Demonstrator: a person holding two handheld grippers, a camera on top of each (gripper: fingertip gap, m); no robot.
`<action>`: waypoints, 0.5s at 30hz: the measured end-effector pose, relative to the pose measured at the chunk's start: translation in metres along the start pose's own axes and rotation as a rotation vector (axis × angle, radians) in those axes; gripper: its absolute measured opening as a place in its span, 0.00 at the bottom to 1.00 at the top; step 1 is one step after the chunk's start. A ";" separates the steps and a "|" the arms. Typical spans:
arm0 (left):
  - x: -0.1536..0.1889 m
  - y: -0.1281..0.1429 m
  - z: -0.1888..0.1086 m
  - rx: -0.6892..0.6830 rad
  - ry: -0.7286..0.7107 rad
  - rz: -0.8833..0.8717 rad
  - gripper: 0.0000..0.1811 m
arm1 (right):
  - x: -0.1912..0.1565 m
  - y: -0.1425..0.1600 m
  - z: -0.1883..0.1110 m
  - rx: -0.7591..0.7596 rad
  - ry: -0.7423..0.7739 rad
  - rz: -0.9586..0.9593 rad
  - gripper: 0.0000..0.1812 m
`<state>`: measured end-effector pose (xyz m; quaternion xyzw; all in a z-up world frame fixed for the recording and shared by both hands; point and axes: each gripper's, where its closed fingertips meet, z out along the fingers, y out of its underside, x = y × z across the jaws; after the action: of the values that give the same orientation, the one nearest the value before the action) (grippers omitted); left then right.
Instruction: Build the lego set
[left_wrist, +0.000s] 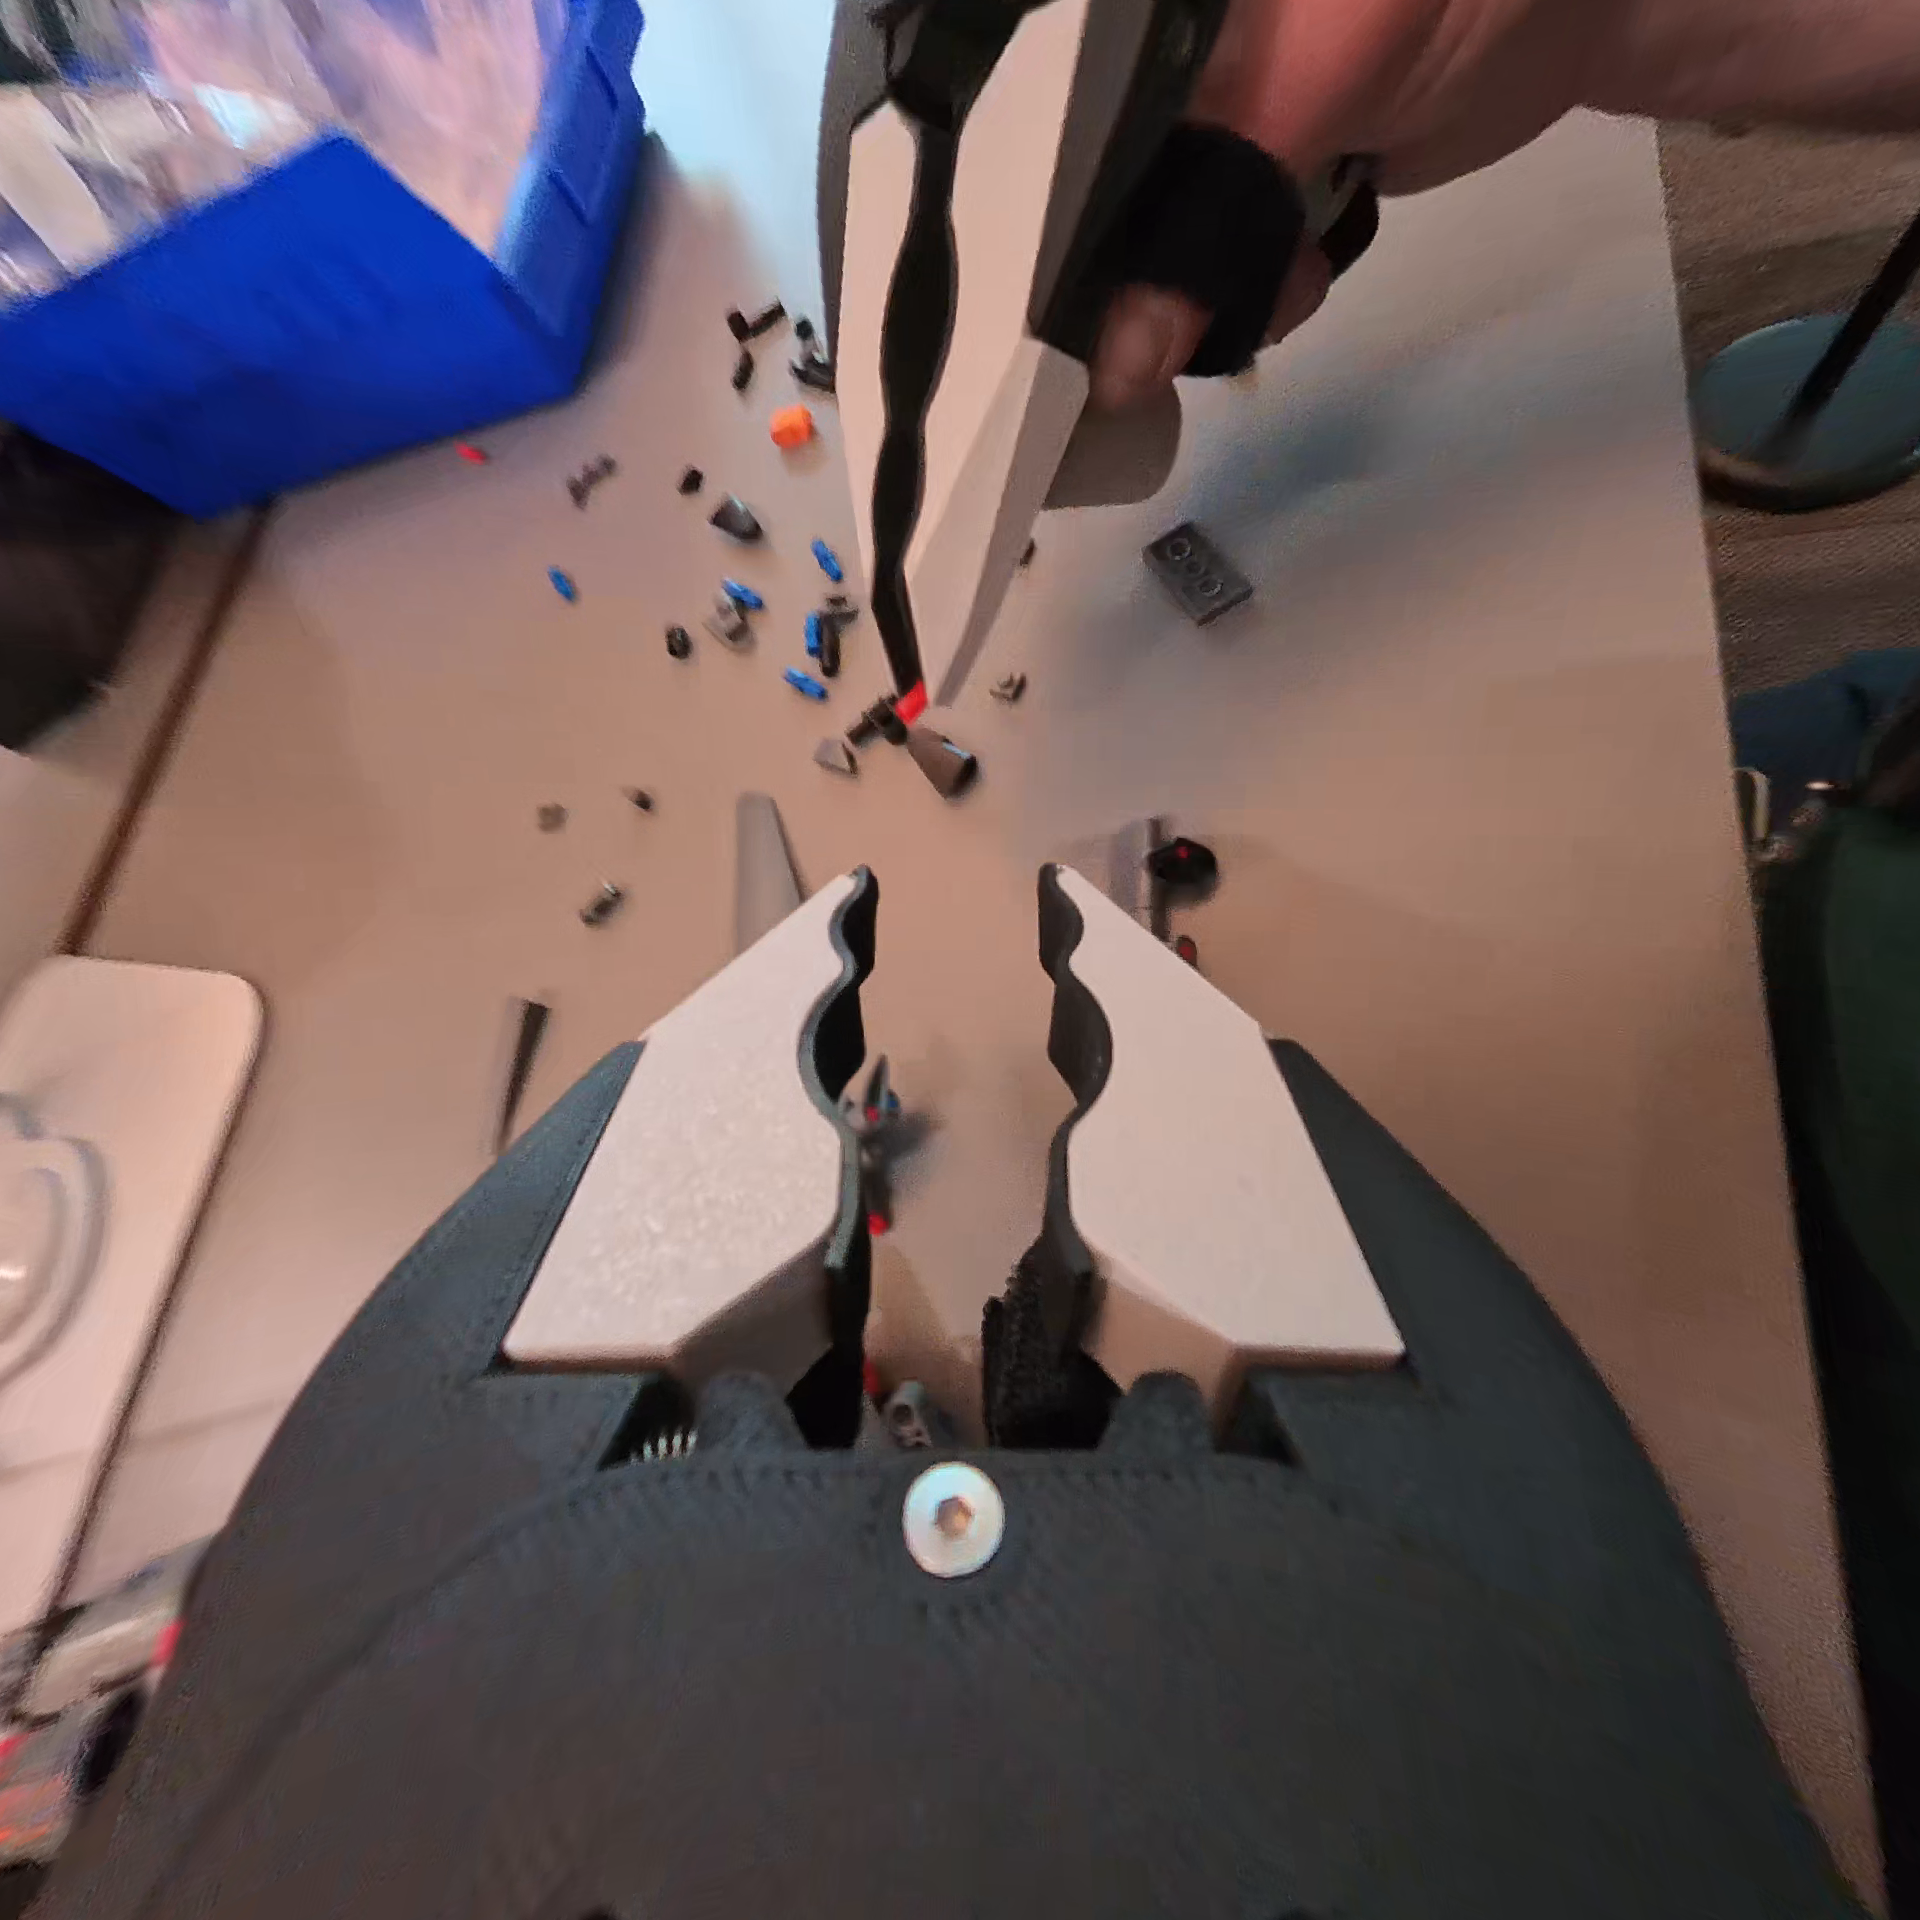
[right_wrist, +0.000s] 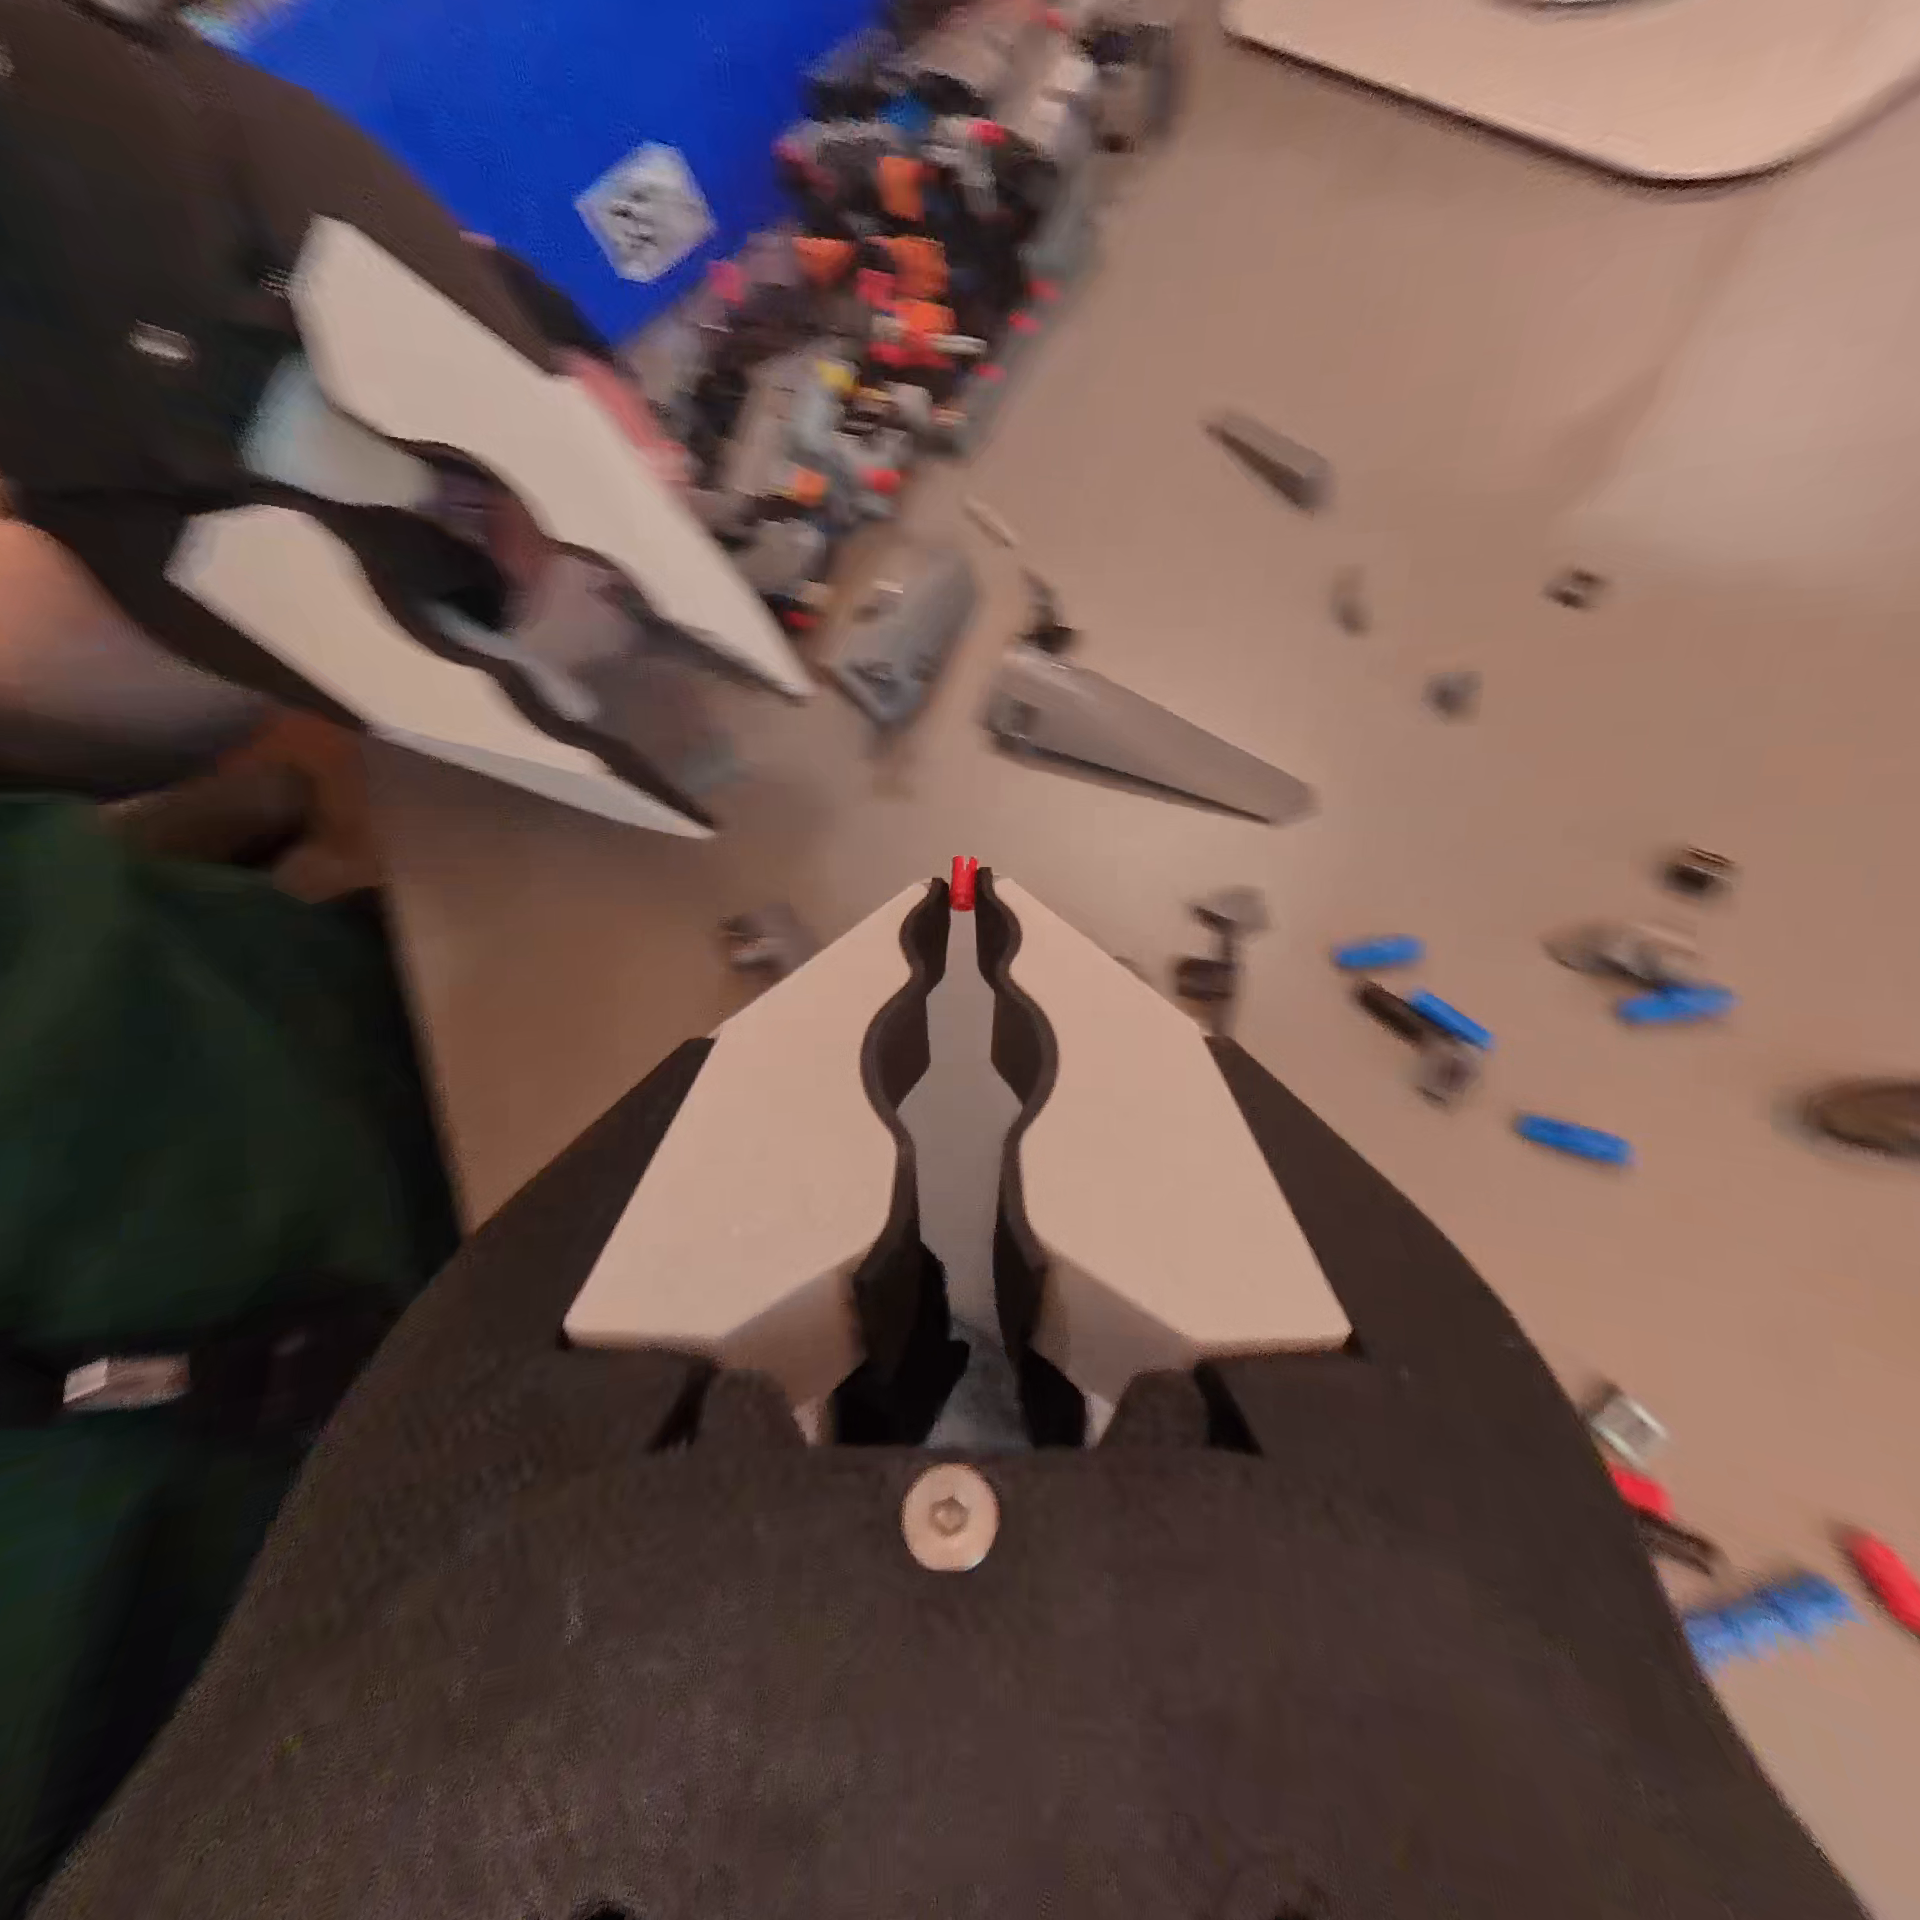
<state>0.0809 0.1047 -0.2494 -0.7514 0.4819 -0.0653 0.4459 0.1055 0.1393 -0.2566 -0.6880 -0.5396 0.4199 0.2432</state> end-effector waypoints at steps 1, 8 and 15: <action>-0.004 -0.004 -0.001 0.005 -0.039 0.048 0.15 | -0.011 -0.004 0.000 0.007 -0.062 0.006 0.02; 0.005 -0.018 -0.001 0.025 -0.091 0.224 0.09 | -0.051 -0.014 0.004 0.010 -0.333 0.063 0.02; 0.005 -0.017 -0.004 0.025 -0.132 0.284 0.01 | -0.058 -0.018 0.005 0.015 -0.399 0.104 0.02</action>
<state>0.0931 0.1009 -0.2362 -0.6727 0.5523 0.0419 0.4906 0.0878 0.0893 -0.2271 -0.6163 -0.5377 0.5638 0.1146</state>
